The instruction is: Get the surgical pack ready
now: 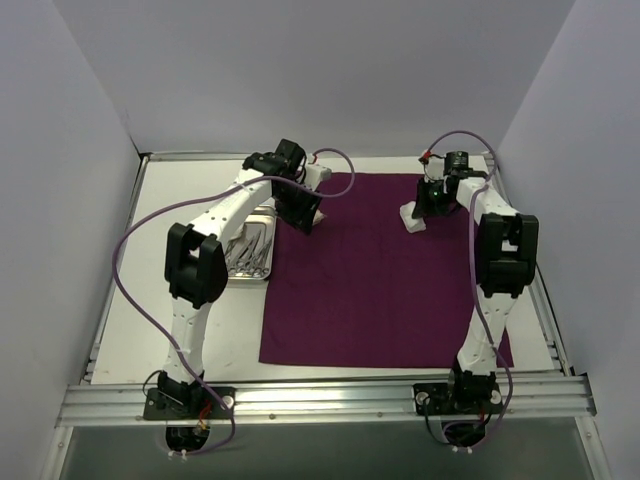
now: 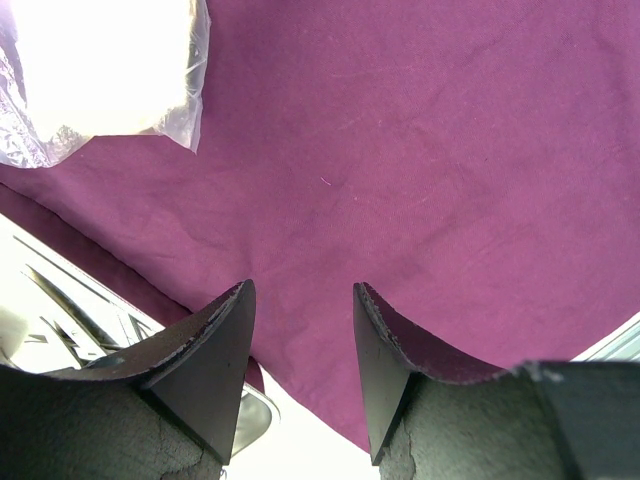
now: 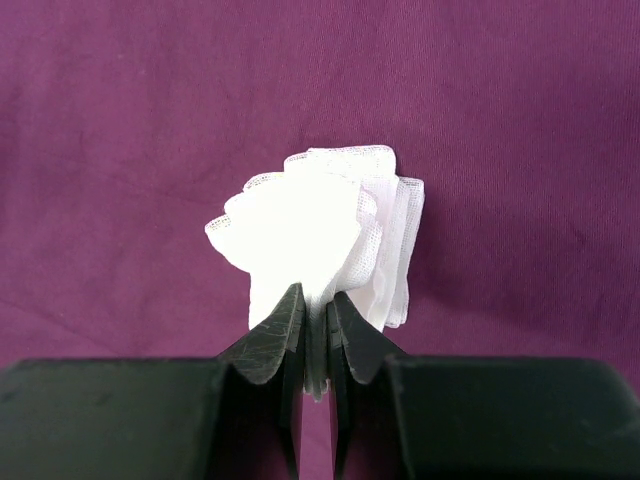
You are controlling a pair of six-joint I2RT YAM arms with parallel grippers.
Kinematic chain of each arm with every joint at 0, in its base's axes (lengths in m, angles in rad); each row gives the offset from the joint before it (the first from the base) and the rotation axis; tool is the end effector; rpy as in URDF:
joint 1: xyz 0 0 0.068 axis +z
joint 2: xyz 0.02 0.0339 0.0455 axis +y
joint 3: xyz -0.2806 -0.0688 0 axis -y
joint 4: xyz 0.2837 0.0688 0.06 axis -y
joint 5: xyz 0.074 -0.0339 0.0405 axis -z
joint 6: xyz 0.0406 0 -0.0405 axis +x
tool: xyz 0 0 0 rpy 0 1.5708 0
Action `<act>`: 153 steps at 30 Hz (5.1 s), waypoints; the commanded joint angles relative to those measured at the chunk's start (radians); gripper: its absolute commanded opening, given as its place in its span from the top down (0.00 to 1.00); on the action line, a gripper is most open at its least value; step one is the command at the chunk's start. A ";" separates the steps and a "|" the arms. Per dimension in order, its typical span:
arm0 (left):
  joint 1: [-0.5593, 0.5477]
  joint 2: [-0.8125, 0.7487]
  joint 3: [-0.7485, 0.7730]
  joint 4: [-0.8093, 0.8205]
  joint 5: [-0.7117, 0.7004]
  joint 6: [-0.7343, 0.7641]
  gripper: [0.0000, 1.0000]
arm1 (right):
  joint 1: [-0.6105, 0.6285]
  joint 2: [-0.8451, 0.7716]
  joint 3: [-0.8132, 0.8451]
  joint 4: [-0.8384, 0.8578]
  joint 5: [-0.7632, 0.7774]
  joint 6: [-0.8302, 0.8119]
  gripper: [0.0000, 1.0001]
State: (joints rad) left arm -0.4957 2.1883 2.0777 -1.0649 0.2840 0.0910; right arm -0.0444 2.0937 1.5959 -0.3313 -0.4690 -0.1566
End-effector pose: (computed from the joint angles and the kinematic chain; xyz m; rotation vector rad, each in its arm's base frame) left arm 0.4472 -0.2548 0.2663 0.8767 2.6281 -0.4993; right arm 0.5128 -0.0044 0.1926 -0.3457 2.3074 0.4615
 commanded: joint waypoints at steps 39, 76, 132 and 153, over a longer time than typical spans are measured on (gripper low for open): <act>-0.026 -0.044 0.059 0.031 0.003 0.016 0.46 | 0.020 -0.001 -0.044 0.003 0.161 0.198 0.51; -0.026 -0.074 0.001 0.043 -0.003 0.015 0.46 | 0.074 -0.050 -0.025 0.014 0.336 0.259 0.53; -0.026 -0.091 -0.044 0.051 0.007 0.004 0.46 | 0.072 -0.047 -0.152 0.087 0.515 0.500 0.57; -0.026 -0.096 -0.050 0.056 0.015 0.004 0.46 | 0.098 -0.120 -0.270 0.184 0.589 0.646 0.53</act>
State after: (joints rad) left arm -0.5217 2.1578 2.0342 -1.0382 0.2844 0.0925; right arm 0.0494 2.0129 1.3651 -0.1368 0.0643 0.4244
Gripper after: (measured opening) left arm 0.536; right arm 0.469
